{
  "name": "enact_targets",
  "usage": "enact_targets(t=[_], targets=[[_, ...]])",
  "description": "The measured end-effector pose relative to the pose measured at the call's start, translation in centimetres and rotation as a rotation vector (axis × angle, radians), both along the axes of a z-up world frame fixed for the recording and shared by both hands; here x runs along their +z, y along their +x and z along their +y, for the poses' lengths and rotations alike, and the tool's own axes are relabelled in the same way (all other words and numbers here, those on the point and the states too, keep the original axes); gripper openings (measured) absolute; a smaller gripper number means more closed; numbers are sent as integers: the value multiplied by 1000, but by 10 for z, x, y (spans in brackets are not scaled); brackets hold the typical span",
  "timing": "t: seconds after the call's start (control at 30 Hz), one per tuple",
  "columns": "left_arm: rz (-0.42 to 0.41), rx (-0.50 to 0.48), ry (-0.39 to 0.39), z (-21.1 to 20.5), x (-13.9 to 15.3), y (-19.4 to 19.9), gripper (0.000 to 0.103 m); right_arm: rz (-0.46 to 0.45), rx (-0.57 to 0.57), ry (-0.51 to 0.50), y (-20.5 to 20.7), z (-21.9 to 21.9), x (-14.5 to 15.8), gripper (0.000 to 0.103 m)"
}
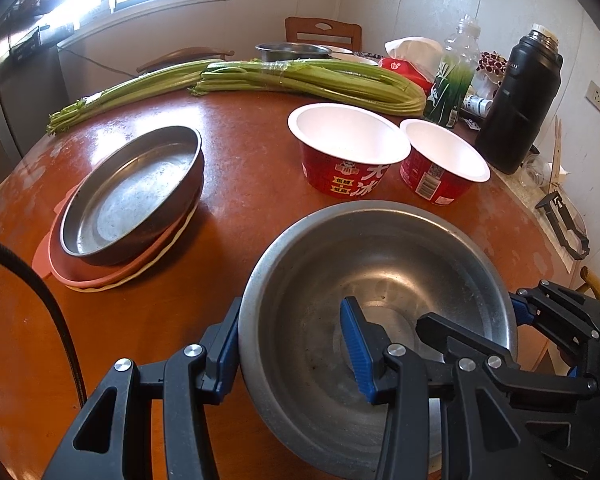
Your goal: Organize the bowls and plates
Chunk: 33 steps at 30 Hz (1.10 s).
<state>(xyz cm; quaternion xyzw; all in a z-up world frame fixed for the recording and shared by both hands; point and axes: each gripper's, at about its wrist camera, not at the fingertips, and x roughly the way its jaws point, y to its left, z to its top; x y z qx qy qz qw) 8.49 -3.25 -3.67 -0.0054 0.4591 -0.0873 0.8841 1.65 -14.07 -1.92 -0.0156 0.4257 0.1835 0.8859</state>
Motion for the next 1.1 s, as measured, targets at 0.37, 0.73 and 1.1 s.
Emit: enact_targets(t=[0.37,0.73,1.1], targets=[[-4,-10,25,-5,-4,1,46,18,-5,3,2,-3,-7,43],[-22,-16,40,-6,-3,0,47,37,-5,16,4,-4,-12,43],[-45,-10,34,-4,1,-3,47,44,-10,54,4,-12,-11,43]])
